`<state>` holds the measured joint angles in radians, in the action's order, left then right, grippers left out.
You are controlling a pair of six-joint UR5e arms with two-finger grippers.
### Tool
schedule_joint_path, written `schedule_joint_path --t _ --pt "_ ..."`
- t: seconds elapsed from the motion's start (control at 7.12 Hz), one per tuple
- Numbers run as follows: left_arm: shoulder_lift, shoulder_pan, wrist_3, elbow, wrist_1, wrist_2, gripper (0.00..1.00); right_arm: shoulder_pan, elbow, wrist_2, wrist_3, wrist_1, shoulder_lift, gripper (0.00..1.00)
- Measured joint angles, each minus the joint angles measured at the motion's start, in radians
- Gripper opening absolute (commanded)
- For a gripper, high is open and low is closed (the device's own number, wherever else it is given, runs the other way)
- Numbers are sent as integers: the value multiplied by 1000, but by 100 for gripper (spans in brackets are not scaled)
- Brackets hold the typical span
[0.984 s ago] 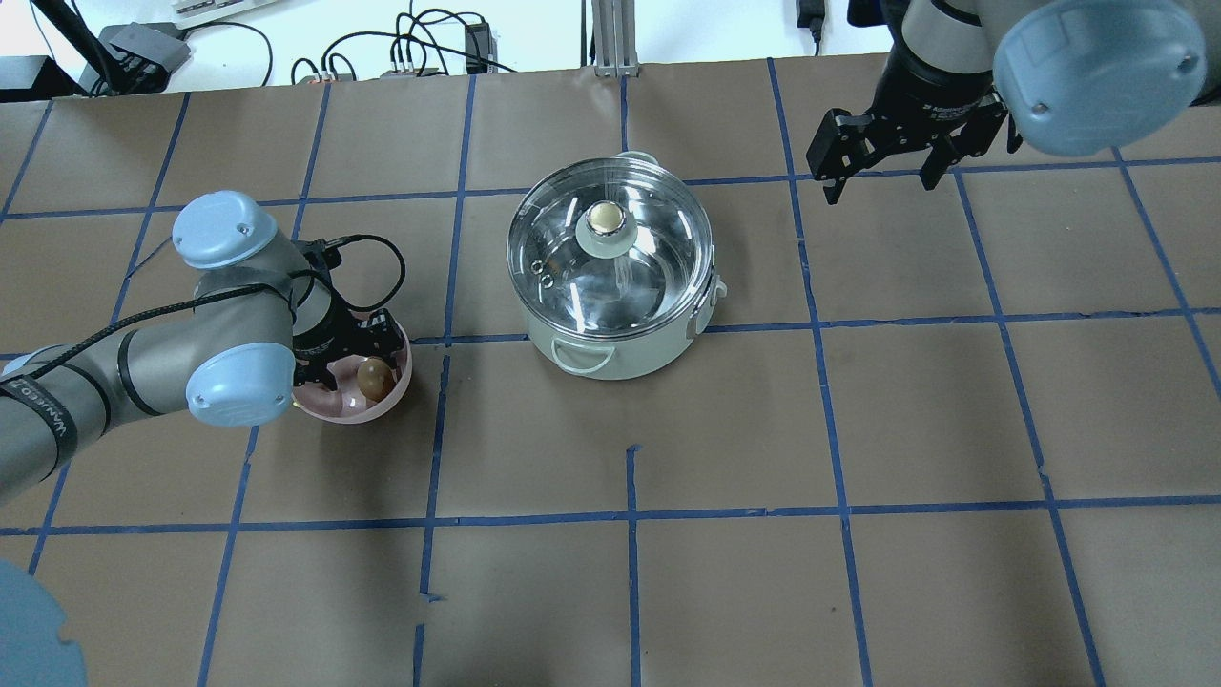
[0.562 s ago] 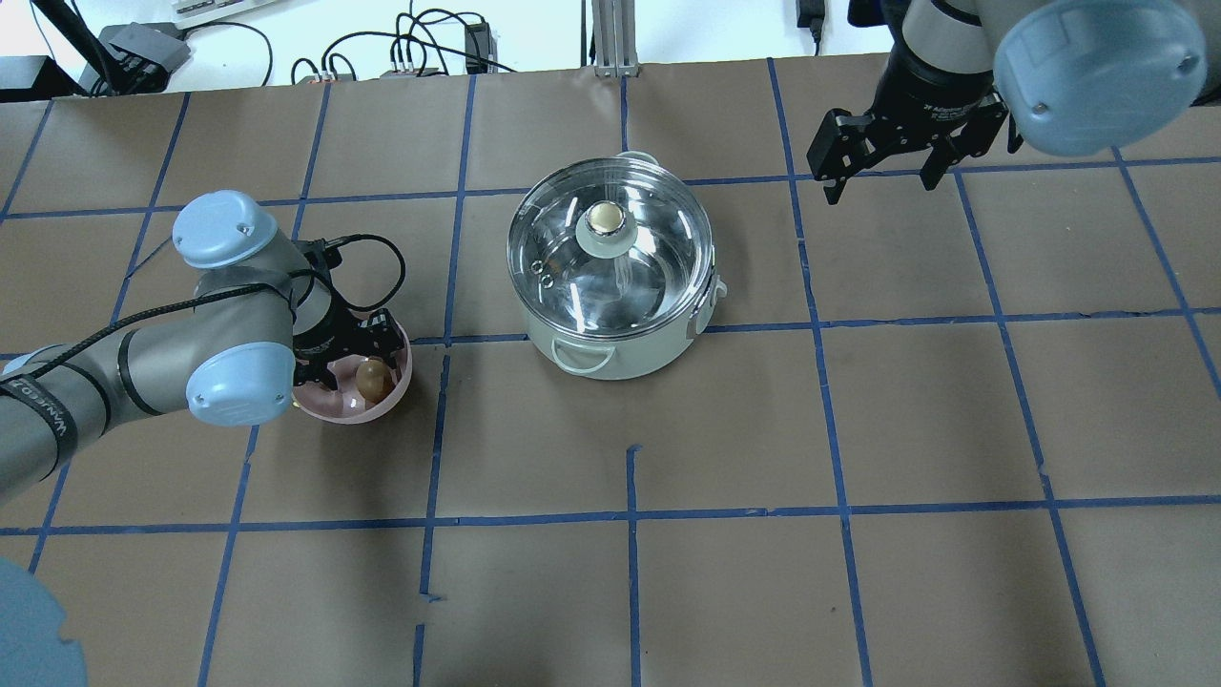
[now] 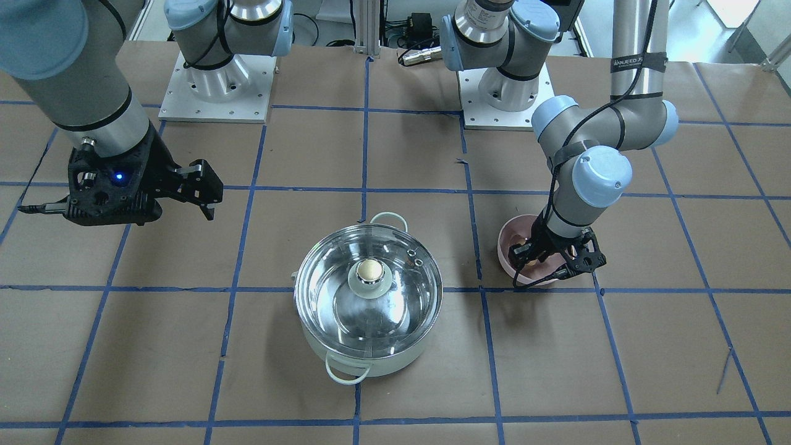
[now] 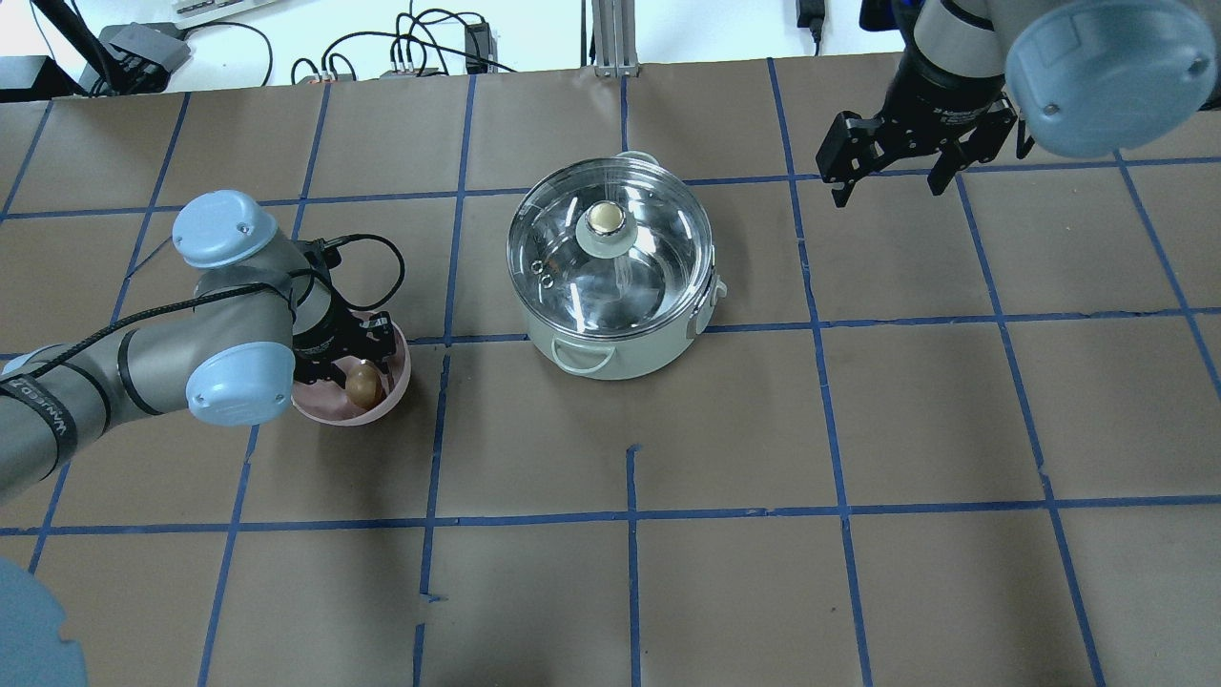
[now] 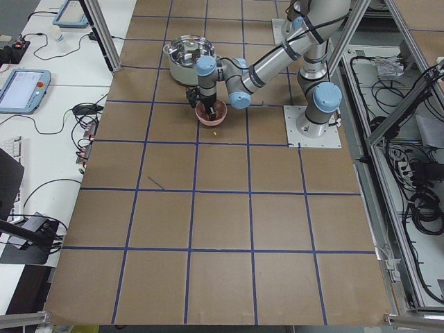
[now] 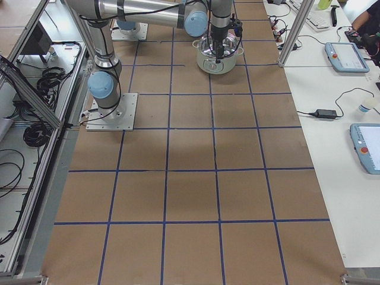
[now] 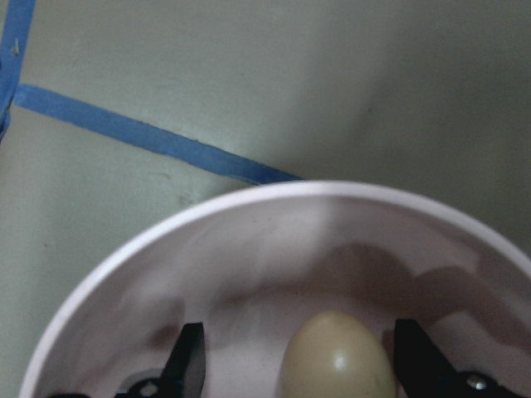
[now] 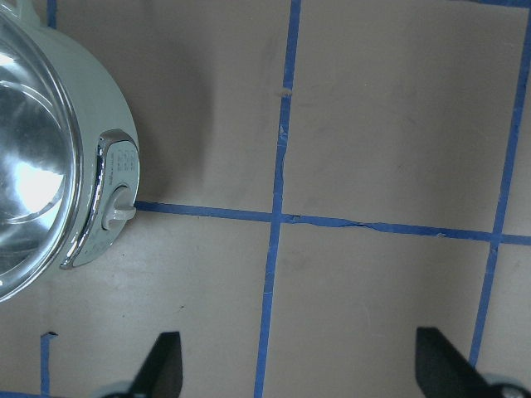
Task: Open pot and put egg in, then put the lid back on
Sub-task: 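Close the left gripper on the beige egg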
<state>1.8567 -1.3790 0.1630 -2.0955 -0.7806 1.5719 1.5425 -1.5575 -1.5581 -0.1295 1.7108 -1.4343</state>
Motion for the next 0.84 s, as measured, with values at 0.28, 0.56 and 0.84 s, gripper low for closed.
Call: schedule_joint_path --t 0.28,0.56,0.84 --pt "0 0 -4 2 0 -1 38 -1 -1 0 1 0 0 100" --pt "0 0 -6 2 0 0 18 -1 -1 0 1 0 0 100" --pt "-3 0 -9 4 0 -5 11 -1 -1 0 1 0 0 100"
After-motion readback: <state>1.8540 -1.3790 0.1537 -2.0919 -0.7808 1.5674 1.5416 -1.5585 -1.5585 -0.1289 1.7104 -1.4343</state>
